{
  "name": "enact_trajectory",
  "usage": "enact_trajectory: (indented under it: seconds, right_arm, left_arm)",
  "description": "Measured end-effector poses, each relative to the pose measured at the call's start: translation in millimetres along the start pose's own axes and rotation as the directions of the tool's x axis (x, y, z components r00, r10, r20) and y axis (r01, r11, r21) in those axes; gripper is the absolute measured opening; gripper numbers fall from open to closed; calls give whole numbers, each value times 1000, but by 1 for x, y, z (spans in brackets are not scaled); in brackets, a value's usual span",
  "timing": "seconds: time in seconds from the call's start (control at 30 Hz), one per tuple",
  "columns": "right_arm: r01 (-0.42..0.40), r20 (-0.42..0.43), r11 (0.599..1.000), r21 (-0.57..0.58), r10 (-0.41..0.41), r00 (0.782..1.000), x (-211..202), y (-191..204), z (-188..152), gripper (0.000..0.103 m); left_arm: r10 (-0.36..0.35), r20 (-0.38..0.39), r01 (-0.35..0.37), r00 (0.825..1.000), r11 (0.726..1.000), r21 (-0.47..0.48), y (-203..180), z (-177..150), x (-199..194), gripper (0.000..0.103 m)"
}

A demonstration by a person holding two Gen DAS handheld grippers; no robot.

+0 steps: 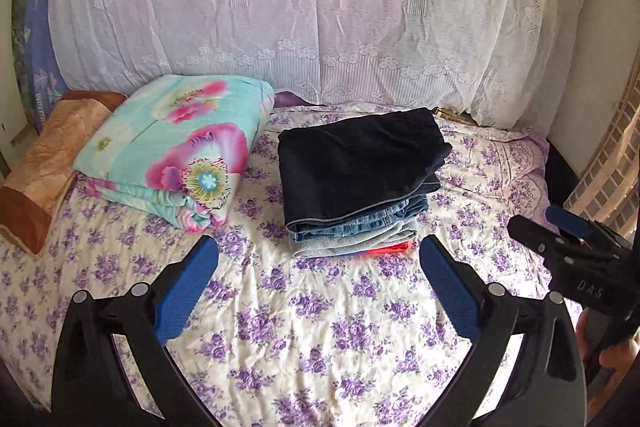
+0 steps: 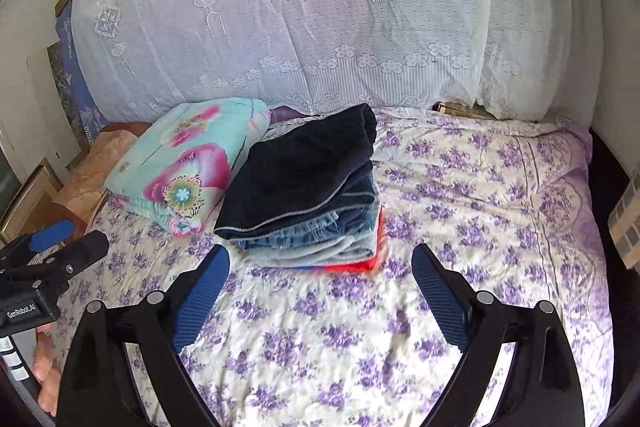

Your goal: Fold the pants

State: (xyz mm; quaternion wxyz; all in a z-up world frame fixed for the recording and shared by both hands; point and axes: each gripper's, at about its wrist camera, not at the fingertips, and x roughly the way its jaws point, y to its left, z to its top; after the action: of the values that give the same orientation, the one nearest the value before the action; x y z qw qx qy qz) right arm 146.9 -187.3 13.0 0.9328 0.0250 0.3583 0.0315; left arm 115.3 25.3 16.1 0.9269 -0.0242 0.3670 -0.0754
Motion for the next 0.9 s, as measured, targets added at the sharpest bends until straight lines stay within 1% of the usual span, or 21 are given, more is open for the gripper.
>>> enact_trajectory:
  seconds: [0.07, 0.13, 0.27, 0.4, 0.57, 0.73, 0.9]
  right_arm:
    - [58, 2, 998, 0, -58, 998, -14, 4, -18, 95]
    - [108, -14, 994, 3, -108, 994, -22, 5, -32, 97]
    - [114, -69, 993, 37, -112, 991, -33, 5, -48, 97]
    - [157, -71, 986, 52, -154, 986, -42, 2, -55, 97]
    - [152, -66, 984, 94, -146, 987, -53, -5, -59, 97]
    - [147, -56, 983, 111, -141, 988, -60, -7, -61, 97]
    - [148, -55, 983, 107, -142, 988, -62, -4, -62, 97]
  left_arm:
    - [30, 13, -31, 999, 999, 23, -8, -9, -19, 98]
    - [53, 6, -54, 999, 997, 49, -15, -16, -32, 98]
    - [44, -14, -43, 999, 997, 64, -23, -29, -41, 98]
    - [28, -20, -27, 999, 997, 74, -27, -36, -46, 98]
    - [29, -15, -27, 999, 996, 87, -35, -39, -57, 98]
    - [26, -16, -25, 1000, 995, 94, -38, -40, -59, 98]
    - [51, -19, -48, 999, 993, 104, -39, -41, -57, 98]
